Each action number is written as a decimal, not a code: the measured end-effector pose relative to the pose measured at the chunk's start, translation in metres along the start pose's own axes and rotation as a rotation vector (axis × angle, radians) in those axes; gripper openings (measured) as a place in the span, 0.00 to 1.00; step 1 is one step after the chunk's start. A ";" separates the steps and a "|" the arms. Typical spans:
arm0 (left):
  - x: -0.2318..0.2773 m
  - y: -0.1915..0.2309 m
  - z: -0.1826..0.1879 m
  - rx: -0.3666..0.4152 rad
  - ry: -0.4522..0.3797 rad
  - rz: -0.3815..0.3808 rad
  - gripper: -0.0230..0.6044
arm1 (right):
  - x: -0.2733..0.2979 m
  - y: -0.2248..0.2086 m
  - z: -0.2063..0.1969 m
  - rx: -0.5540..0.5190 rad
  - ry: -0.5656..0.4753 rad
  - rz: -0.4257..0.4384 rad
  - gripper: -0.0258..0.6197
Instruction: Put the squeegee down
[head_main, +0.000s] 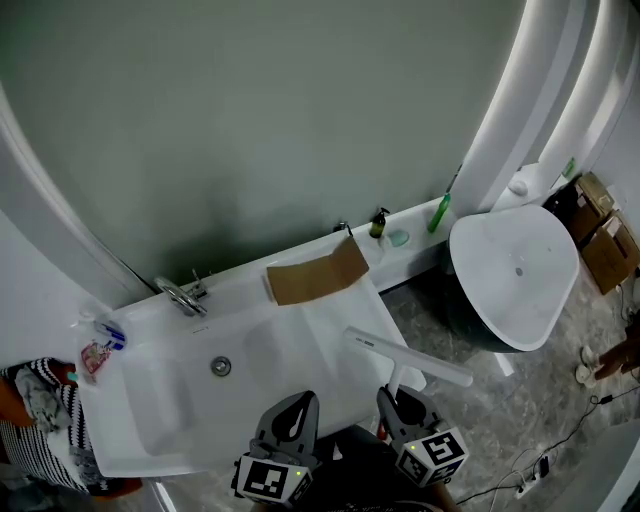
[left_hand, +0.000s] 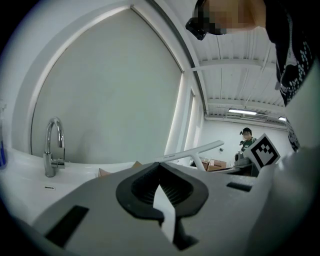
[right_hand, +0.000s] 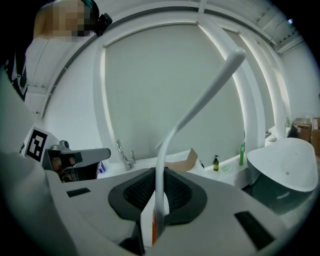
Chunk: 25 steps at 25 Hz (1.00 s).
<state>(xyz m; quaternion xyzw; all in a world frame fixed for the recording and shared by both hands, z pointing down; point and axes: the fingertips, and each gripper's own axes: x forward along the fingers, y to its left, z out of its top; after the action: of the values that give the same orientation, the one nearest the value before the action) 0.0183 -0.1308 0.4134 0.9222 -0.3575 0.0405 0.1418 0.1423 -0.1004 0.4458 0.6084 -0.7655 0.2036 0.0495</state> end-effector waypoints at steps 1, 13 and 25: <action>0.001 0.001 0.000 0.000 0.000 0.011 0.04 | 0.003 0.000 0.001 -0.003 0.000 0.014 0.13; 0.021 0.004 0.022 -0.022 -0.073 0.098 0.04 | 0.036 -0.012 0.017 -0.012 0.033 0.132 0.13; 0.031 0.018 0.026 -0.030 -0.080 0.156 0.04 | 0.063 -0.010 0.028 -0.012 0.045 0.225 0.13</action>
<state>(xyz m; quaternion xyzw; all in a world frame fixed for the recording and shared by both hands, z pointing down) 0.0285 -0.1714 0.3983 0.8903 -0.4341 0.0091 0.1375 0.1408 -0.1702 0.4433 0.5137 -0.8288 0.2167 0.0471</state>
